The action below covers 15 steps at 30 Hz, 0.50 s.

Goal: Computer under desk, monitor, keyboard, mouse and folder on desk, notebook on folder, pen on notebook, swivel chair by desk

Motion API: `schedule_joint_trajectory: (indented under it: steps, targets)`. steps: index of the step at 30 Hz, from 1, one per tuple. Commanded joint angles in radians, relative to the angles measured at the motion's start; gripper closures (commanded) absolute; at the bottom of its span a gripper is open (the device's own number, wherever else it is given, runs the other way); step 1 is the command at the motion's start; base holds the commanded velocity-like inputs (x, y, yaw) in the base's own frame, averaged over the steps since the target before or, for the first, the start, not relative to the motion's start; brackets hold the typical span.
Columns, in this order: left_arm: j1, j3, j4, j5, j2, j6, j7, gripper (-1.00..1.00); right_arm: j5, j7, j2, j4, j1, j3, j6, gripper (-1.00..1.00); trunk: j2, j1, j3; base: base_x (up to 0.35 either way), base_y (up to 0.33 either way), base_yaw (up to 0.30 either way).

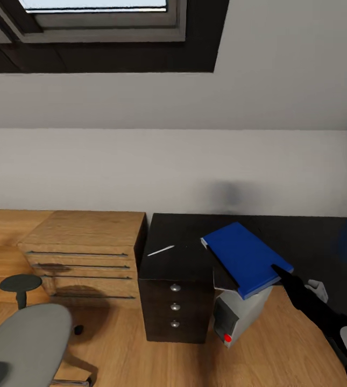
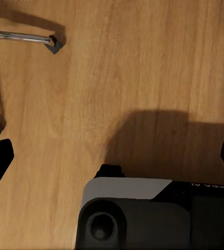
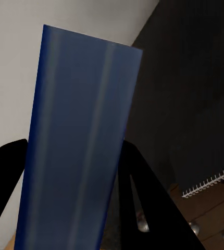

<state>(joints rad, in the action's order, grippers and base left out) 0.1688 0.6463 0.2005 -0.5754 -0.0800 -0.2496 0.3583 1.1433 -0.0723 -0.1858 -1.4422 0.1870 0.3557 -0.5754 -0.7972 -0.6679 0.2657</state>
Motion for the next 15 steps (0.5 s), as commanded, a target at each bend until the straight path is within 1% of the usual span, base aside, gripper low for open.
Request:
schedule_joint_trajectory:
  steps: [1,4,5,7,8,10,11,12,13,15]
  targets:
    - [0.000,0.009,-0.002,-0.008,0.000,-0.004,0.005,-1.00,0.001,-0.003,0.000,0.000,0.001,0.002,-0.006,1.00,-0.001,0.000,0.001,0.000,0.000,-0.268]
    - [0.000,0.008,-0.006,-0.009,0.004,-0.005,0.005,-1.00,0.001,-0.003,0.000,0.000,0.001,0.003,-0.006,1.00,-0.001,0.000,0.001,0.000,0.000,-0.268]
    - [0.000,0.008,-0.010,-0.009,0.013,-0.005,0.005,-1.00,0.001,-0.003,0.000,0.000,0.001,0.003,-0.006,1.00,-0.001,0.000,0.001,0.000,0.000,-0.268]
    - [0.001,0.008,-0.025,-0.010,0.039,-0.007,0.005,-1.00,0.001,-0.003,-0.001,0.000,0.001,0.004,-0.006,1.00,-0.001,0.000,0.001,0.000,0.000,-0.268]
    - [0.000,0.009,-0.047,-0.010,0.060,-0.015,0.003,-1.00,0.001,-0.003,-0.002,0.000,0.001,0.005,-0.006,1.00,-0.001,0.000,0.001,0.000,0.000,-0.268]
    - [0.001,0.009,-0.099,-0.008,0.070,-0.109,0.001,-1.00,0.001,-0.003,-0.002,-0.001,0.001,0.009,-0.006,1.00,-0.001,0.000,0.001,0.000,0.000,-0.268]
    - [0.001,0.010,-0.126,-0.007,0.072,-0.175,-0.005,-1.00,0.001,-0.003,-0.003,-0.001,0.001,0.012,-0.006,1.00,-0.001,0.000,0.001,0.000,0.000,-0.268]
    - [0.001,0.011,-0.152,-0.007,0.075,-0.270,-0.028,-1.00,0.001,-0.003,-0.003,-0.001,0.001,0.017,-0.006,1.00,-0.001,0.000,0.001,0.000,0.000,-0.268]
    - [0.000,0.011,-0.158,-0.006,0.076,-0.298,-0.040,-1.00,0.001,-0.003,-0.003,-0.001,0.001,0.018,-0.006,1.00,-0.001,0.000,0.001,0.000,0.000,-0.268]
    - [-0.005,0.011,-0.170,-0.006,0.088,-0.381,-0.103,-1.00,0.001,-0.003,-0.003,-0.001,0.001,0.021,-0.006,1.00,-0.001,0.000,0.001,0.000,0.000,-0.268]
